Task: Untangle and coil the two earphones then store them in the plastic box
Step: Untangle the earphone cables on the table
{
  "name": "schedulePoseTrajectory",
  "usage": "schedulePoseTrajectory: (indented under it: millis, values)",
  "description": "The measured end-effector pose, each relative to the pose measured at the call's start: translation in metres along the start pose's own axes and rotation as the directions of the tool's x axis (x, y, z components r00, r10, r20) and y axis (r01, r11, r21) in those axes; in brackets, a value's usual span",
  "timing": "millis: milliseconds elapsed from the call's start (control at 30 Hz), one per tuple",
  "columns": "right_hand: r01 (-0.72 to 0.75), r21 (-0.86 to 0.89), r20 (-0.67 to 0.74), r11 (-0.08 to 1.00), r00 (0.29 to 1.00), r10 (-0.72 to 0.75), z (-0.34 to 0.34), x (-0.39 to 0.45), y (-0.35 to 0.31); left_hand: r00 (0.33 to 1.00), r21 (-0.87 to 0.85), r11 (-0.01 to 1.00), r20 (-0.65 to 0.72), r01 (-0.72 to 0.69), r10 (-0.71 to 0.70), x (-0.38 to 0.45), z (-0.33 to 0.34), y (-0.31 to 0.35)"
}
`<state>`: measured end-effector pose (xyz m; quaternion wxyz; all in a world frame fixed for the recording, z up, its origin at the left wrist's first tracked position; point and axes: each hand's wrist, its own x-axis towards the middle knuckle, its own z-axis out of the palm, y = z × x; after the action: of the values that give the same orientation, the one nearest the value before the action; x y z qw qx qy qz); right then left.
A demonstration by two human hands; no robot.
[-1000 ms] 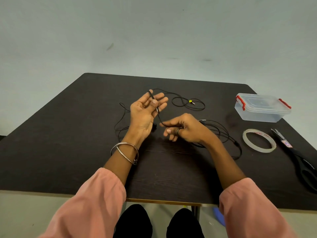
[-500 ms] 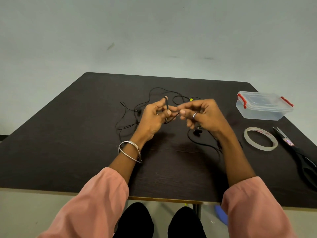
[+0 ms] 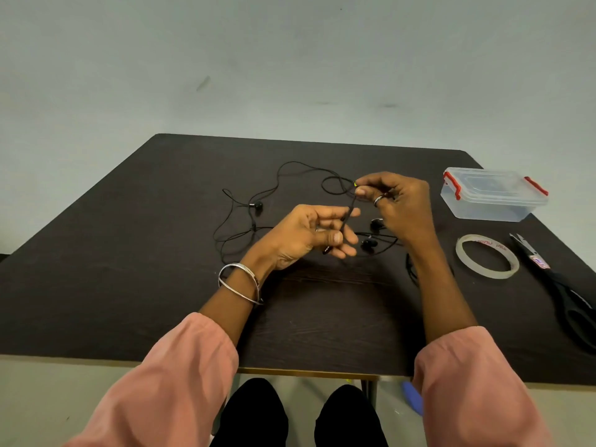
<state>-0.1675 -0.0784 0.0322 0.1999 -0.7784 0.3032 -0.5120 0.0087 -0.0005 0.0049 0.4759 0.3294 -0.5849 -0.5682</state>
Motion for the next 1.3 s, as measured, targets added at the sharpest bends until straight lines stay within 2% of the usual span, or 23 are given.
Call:
schedulePoseTrajectory:
  millis: [133,233,333,467,533,633,700,800,867,933,1033,1100,1300]
  values:
    - [-0.01,-0.044,0.029,0.999,1.0,0.012,0.006,-0.001,0.002,0.995,-0.196,0.976,-0.061,-0.089,0.079,-0.001,0.0,0.005]
    - [-0.029,-0.103,0.191,0.994,0.98,0.049,0.015,-0.004,0.001,0.972,-0.313,0.931,-0.201,-0.185,0.126,0.0,-0.003,0.01]
    - [0.09,-0.201,0.396,0.975,0.918,-0.003,0.028,-0.009,-0.006,0.907,-0.363,0.879,-0.391,-0.308,0.156,0.003,-0.01,0.012]
    - [0.249,-0.328,0.608,0.911,0.794,0.002,0.047,-0.014,-0.01,0.803,-0.408,0.8,-0.578,-0.439,0.146,0.004,-0.021,0.014]
    - [0.288,-0.369,0.667,0.884,0.744,0.035,0.053,-0.017,-0.013,0.765,-0.405,0.784,-0.631,-0.471,0.133,0.005,-0.023,0.014]
    - [0.298,-0.35,0.687,0.888,0.726,0.028,0.055,-0.018,-0.018,0.739,-0.374,0.8,-0.663,-0.468,0.122,0.007,-0.025,0.012]
    - [0.299,-0.327,0.685,0.896,0.728,0.007,0.053,-0.018,-0.02,0.727,-0.317,0.838,-0.674,-0.445,0.131,0.007,-0.024,0.009]
    - [0.301,-0.294,0.681,0.907,0.732,-0.023,0.048,-0.017,-0.021,0.721,-0.143,0.922,-0.67,-0.359,0.177,0.008,-0.023,0.003]
    - [0.274,-0.264,0.642,0.925,0.766,-0.043,0.044,-0.016,-0.021,0.734,-0.031,0.955,-0.646,-0.296,0.207,0.008,-0.023,0.0]
    - [0.168,-0.178,0.533,0.97,0.845,-0.049,0.039,-0.014,-0.024,0.757,0.052,0.97,-0.615,-0.24,0.22,0.008,-0.022,-0.002]
    - [-0.11,0.11,0.336,0.988,0.939,0.067,0.027,-0.011,-0.027,0.81,0.154,0.977,-0.549,-0.145,0.206,0.009,-0.019,-0.003]
    - [-0.194,0.225,0.232,0.955,0.962,0.141,0.02,-0.008,-0.027,0.863,0.125,0.987,-0.481,-0.105,0.153,0.009,-0.016,-0.007]
    - [-0.259,0.391,0.043,0.883,0.964,0.264,0.012,-0.004,-0.025,0.967,0.064,0.998,-0.253,-0.027,0.042,0.005,-0.005,-0.005]
